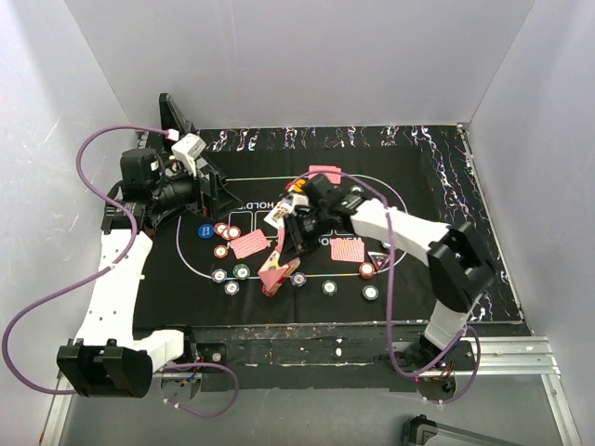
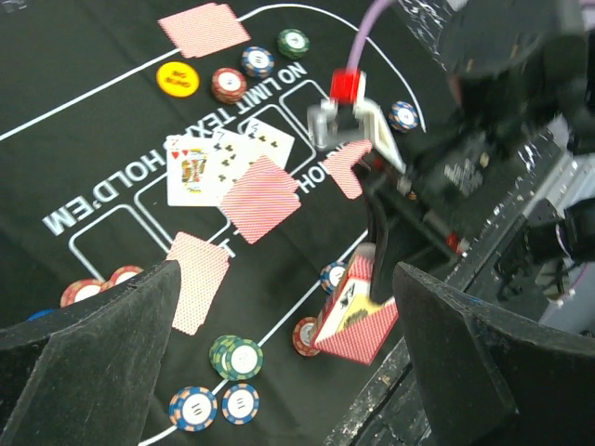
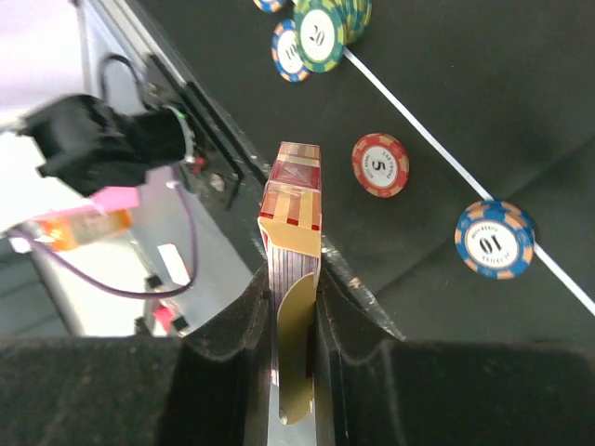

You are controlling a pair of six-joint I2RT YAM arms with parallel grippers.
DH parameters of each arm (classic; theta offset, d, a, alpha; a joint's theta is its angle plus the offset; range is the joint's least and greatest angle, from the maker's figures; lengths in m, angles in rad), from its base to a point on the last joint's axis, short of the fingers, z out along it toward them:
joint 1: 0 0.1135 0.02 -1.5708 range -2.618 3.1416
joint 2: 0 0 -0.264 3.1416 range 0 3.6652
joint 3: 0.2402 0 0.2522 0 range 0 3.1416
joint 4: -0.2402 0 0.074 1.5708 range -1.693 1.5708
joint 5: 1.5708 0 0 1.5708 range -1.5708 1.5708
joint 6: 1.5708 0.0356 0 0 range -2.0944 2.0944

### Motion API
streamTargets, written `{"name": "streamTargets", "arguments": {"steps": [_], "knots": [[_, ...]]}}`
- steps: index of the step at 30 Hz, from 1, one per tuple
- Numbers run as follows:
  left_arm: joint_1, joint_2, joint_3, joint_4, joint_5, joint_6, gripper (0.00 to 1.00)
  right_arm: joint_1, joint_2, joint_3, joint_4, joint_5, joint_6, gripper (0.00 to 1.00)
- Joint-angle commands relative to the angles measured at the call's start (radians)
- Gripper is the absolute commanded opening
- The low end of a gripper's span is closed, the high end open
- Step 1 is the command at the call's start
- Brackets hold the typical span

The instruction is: Distribute texas hold em gaming equipment

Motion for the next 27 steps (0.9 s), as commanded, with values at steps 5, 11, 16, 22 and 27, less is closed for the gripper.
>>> {"name": "streamTargets", "arguments": {"steps": [5,11,16,22,27], "knots": [[0.099,-0.078,-0.054,-0.014,-0.203,-0.101,0.98,0.144,0.194,0.153,-0.023,0.091,-0.133,0.01],[0.107,-0.139,-0.129,0.041,-0.311,-0.132,0.98,0.176,0.233,0.106,0.127,0.088,-0.093,0.01],[0.109,-0.144,-0.197,0.079,-0.382,-0.118,0.98,0.192,0.242,0.056,0.221,0.077,-0.075,0.01],[0.109,-0.141,-0.287,0.174,-0.460,-0.105,0.98,0.196,0.263,0.033,0.199,0.138,-0.084,0.01],[0.112,-0.130,-0.321,0.222,-0.468,-0.097,0.98,0.198,0.231,-0.013,0.133,0.217,-0.098,0.18]]}}
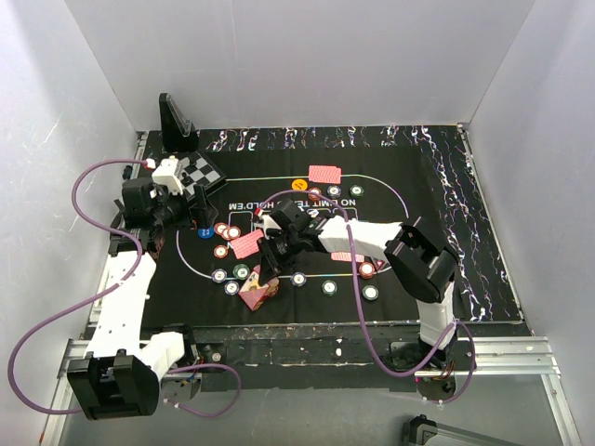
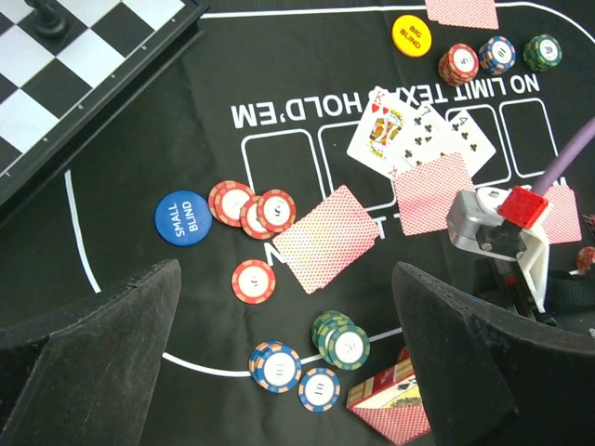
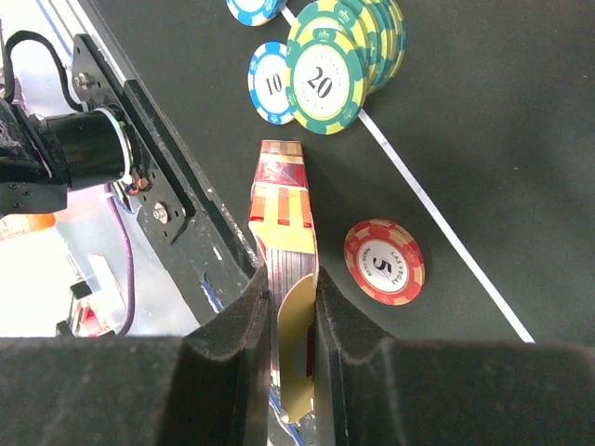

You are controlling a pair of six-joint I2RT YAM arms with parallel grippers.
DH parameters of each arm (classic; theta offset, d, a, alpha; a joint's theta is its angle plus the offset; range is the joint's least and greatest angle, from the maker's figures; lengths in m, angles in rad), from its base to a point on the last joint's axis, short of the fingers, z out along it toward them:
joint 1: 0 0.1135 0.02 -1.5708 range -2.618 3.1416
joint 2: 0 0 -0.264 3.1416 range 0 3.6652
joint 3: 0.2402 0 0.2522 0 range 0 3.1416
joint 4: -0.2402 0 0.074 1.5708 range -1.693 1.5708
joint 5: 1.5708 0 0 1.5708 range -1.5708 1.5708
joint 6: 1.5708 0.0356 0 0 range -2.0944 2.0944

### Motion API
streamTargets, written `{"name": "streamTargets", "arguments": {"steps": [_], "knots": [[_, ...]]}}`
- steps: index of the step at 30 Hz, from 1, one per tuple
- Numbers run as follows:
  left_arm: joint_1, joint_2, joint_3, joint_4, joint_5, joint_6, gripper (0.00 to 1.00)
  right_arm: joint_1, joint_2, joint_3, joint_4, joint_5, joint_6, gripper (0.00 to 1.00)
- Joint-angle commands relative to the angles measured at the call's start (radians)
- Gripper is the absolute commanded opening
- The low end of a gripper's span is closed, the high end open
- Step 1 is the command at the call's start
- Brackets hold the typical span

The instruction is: Distribute texas hold em gaming equipment

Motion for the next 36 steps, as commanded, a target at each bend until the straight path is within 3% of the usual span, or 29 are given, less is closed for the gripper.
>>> {"name": "streamTargets", "arguments": {"steps": [1,7,9,11,13,21,25,27,31,33,36], "knots": [[0.004,-0.011,-0.030,0.097,-0.037,0.014,0.98,0.009,-0.020,-0.064,-0.049,0.116,-0.017,0.22],[0.004,0.001,-0.057,0.122,-0.044,-0.005,0.98,0.009,-0.084,-0.143,-0.067,0.179,-0.022,0.42],[0.004,-0.005,-0.074,0.132,-0.058,0.007,0.98,0.007,-0.107,-0.166,-0.073,0.200,-0.022,0.56],[0.006,-0.008,-0.097,0.146,-0.060,0.022,0.98,0.007,-0.138,-0.192,-0.069,0.211,-0.022,0.76],[0.006,-0.006,-0.110,0.148,-0.066,0.027,0.98,0.006,-0.176,-0.198,-0.082,0.234,-0.028,0.82],[0.002,-0.028,-0.159,0.197,-0.158,0.007,0.98,-0.091,-0.450,-0.170,-0.216,0.308,-0.062,0.87],[0.002,-0.028,-0.215,0.258,-0.242,-0.012,0.98,-0.265,-0.630,-0.196,-0.282,0.450,-0.036,0.87],[-0.004,-0.022,-0.234,0.272,-0.238,0.010,0.98,-0.431,-0.716,-0.244,-0.282,0.507,-0.011,0.87],[-0.016,-0.042,-0.284,0.328,-0.195,0.051,0.98,-0.736,-0.877,-0.382,-0.212,0.686,0.041,0.86],[-0.017,-0.058,-0.339,0.405,-0.172,0.051,0.98,-0.783,-0.914,-0.454,-0.133,0.934,-0.002,0.86],[-0.017,-0.043,-0.395,0.500,-0.123,0.094,0.98,-0.784,-0.897,-0.592,0.127,1.117,-0.201,0.85]]}}
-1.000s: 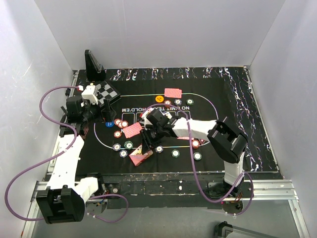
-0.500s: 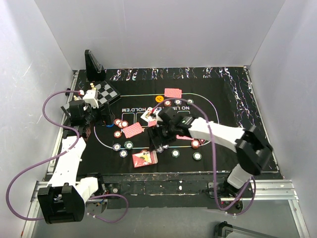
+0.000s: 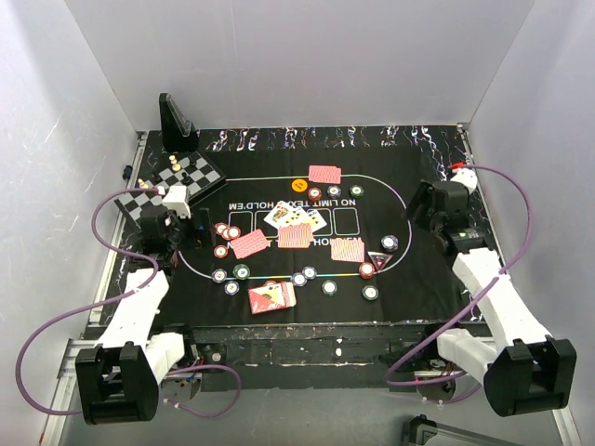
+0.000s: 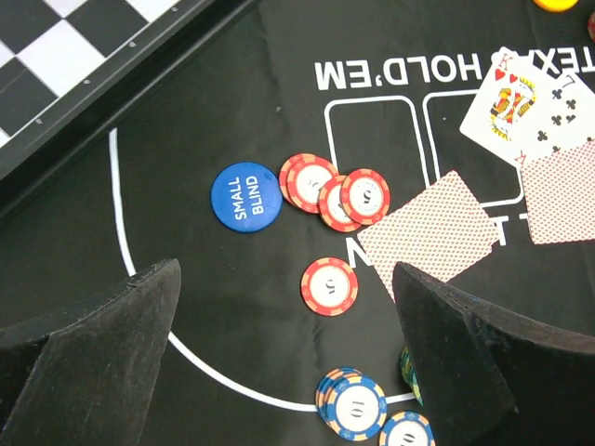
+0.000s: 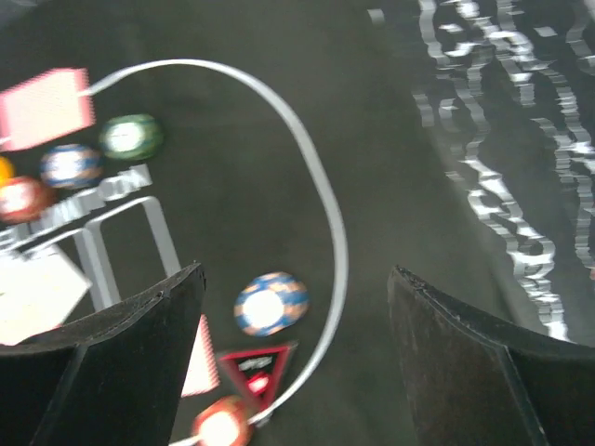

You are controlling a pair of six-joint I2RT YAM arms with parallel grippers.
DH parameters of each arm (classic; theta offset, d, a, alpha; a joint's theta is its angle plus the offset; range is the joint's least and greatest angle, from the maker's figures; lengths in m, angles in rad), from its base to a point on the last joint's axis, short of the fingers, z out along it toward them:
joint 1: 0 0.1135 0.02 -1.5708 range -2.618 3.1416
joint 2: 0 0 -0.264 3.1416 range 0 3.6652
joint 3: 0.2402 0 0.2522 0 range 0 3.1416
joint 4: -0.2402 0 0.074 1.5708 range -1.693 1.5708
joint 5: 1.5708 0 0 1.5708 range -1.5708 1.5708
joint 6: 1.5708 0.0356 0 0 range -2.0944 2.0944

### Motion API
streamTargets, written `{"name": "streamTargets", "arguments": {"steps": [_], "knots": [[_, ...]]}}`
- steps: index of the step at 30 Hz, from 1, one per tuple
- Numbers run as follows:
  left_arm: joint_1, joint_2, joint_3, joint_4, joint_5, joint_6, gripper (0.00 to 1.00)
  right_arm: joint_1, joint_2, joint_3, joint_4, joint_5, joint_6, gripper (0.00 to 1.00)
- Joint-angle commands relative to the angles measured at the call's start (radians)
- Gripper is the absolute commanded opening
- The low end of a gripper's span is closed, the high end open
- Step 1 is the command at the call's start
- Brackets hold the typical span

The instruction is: Distribute texas hold em gaming equipment

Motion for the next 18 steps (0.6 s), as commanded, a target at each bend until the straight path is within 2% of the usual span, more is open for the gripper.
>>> {"name": "streamTargets", "arguments": {"steps": [1,3,4,5,7,8,13,18], "knots": [[-0.004,0.002,-0.064,0.180,0.052,0.048,0.98,0.003,0.041,-0.152,0.309,0.390,-0.213,0.85],[-0.006,0.031,-0.104,0.274,0.051,0.034,0.98,-0.028,0.075,-0.172,0.356,0.420,-0.195,0.82],[-0.006,0.044,-0.125,0.328,0.052,0.024,0.98,-0.045,0.075,-0.202,0.414,0.408,-0.180,0.88],[-0.005,0.060,-0.151,0.385,0.054,0.019,0.98,-0.059,0.066,-0.256,0.496,0.383,-0.186,0.88],[-0.005,0.105,-0.193,0.544,0.071,0.017,0.98,-0.079,0.041,-0.395,0.789,0.315,-0.248,0.89],[-0.004,0.146,-0.199,0.592,0.077,0.019,0.98,-0.088,0.044,-0.426,0.862,0.291,-0.276,0.89],[-0.005,0.359,-0.120,0.687,-0.006,-0.041,0.98,-0.105,0.158,-0.459,0.959,0.331,-0.270,0.90],[-0.003,0.389,-0.150,0.842,-0.015,-0.010,0.98,-0.114,0.228,-0.479,1.072,0.313,-0.298,0.91]]}}
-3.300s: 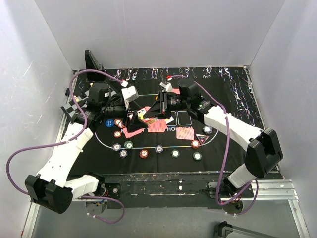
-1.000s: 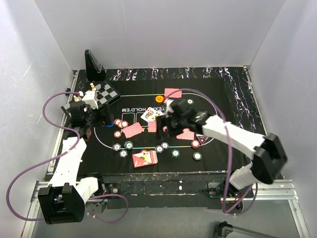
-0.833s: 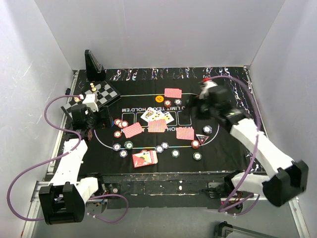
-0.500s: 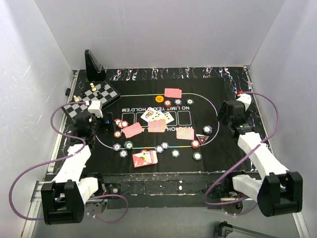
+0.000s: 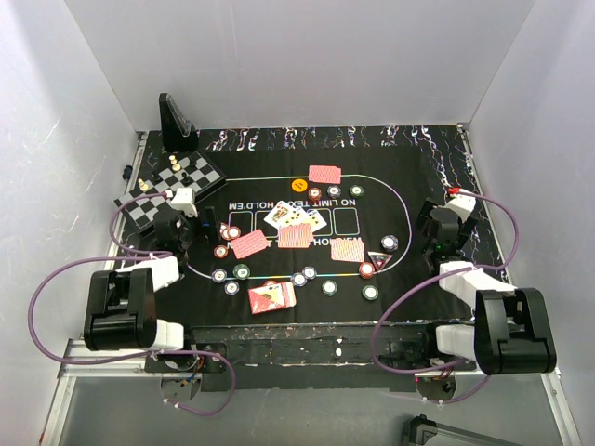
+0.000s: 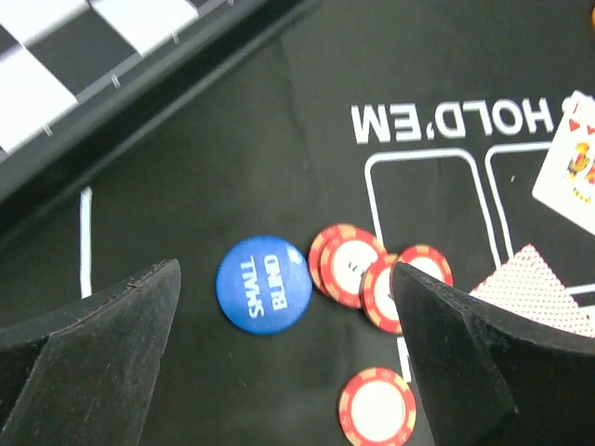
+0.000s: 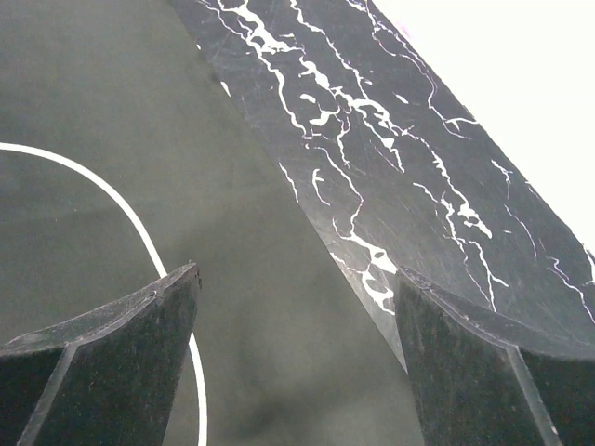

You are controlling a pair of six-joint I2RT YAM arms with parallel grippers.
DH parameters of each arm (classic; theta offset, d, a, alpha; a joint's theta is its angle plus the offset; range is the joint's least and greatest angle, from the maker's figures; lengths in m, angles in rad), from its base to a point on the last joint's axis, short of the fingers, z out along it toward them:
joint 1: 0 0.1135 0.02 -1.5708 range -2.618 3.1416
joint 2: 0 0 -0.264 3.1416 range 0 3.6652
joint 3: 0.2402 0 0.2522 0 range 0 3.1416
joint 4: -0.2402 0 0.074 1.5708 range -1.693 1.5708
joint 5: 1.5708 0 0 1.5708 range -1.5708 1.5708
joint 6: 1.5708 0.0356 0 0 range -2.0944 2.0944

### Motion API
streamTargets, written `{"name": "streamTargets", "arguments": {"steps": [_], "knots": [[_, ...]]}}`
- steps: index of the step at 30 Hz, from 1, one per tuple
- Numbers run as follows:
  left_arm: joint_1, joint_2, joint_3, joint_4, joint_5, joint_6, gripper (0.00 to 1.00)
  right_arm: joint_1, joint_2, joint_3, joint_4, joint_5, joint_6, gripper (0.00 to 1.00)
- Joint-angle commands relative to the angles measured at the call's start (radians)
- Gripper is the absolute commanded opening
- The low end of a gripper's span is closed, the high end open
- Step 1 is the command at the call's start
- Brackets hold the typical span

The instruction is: Distribute texas hold em gaming equipment

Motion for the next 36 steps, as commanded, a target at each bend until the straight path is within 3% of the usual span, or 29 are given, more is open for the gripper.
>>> {"name": "streamTargets", "arguments": {"steps": [1,6,14,19,23,36], "knots": [[-0.003,-0.022,-0.014,0.243,-0.033,0.027,0.98,-0.019,0.046,-0.011,0.229,0.002,-0.039,0.91],[0.002,-0.012,-0.098,0.430,-0.016,0.033,0.98,-0.048,0.099,-0.009,0.282,-0.087,-0.047,0.91],[0.013,0.100,-0.169,0.656,-0.062,0.005,0.98,-0.067,0.043,-0.121,0.431,-0.232,-0.080,0.92],[0.013,0.093,-0.158,0.629,-0.041,0.011,0.98,-0.065,0.119,-0.193,0.643,-0.375,-0.158,0.92],[0.013,0.100,-0.118,0.556,-0.022,0.024,0.98,-0.070,0.126,-0.112,0.491,-0.370,-0.120,0.93],[0.013,0.094,-0.123,0.555,-0.022,0.025,0.98,-0.111,0.119,-0.138,0.535,-0.409,-0.120,0.93]]}}
